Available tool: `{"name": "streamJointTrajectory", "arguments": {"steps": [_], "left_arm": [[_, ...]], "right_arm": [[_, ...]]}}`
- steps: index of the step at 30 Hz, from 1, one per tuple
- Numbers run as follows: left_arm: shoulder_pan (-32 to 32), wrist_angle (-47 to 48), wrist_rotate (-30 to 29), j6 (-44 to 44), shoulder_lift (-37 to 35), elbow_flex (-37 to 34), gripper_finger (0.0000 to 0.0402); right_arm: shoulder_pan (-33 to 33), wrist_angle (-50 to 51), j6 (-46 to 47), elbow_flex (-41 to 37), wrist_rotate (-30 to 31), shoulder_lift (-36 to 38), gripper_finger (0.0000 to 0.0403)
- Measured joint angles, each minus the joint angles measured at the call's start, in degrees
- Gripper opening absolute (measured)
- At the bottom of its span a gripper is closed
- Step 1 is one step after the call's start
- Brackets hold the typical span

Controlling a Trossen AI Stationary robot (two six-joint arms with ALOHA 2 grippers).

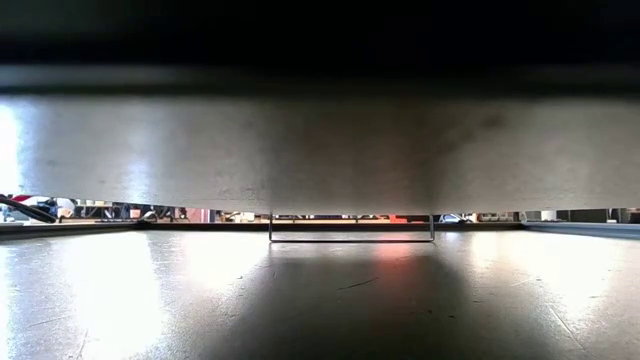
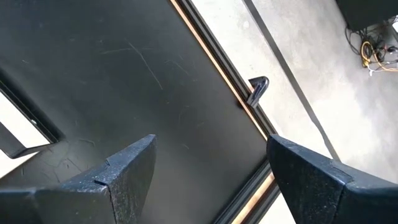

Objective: Place and stack bowls onto a shelf
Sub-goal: Stack the large gray bowl on top of the large green bowl on the shelf

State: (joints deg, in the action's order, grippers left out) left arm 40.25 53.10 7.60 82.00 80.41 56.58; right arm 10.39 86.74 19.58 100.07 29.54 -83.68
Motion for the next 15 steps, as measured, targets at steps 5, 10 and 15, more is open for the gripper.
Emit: {"name": "streamJointTrajectory", "arguments": {"steps": [5,10,15], "left_arm": [[0.08,0.42,-0.22,-1.83,2.5,0.0,0.0088],[0.08,0.33,-0.21,-4.64,5.34,0.0,0.0088],[0.06,-1.07,0.52,-5.99,7.37,0.0,0.0088]], "right_arm": [[0.0,0.02,0.39,-0.01,0.0,0.0,0.0292],[0.0,0.0,0.39,0.0,0.0,0.0,0.0292],[0.0,0.0,0.39,-0.02,0.0,0.0,0.0292]]}}
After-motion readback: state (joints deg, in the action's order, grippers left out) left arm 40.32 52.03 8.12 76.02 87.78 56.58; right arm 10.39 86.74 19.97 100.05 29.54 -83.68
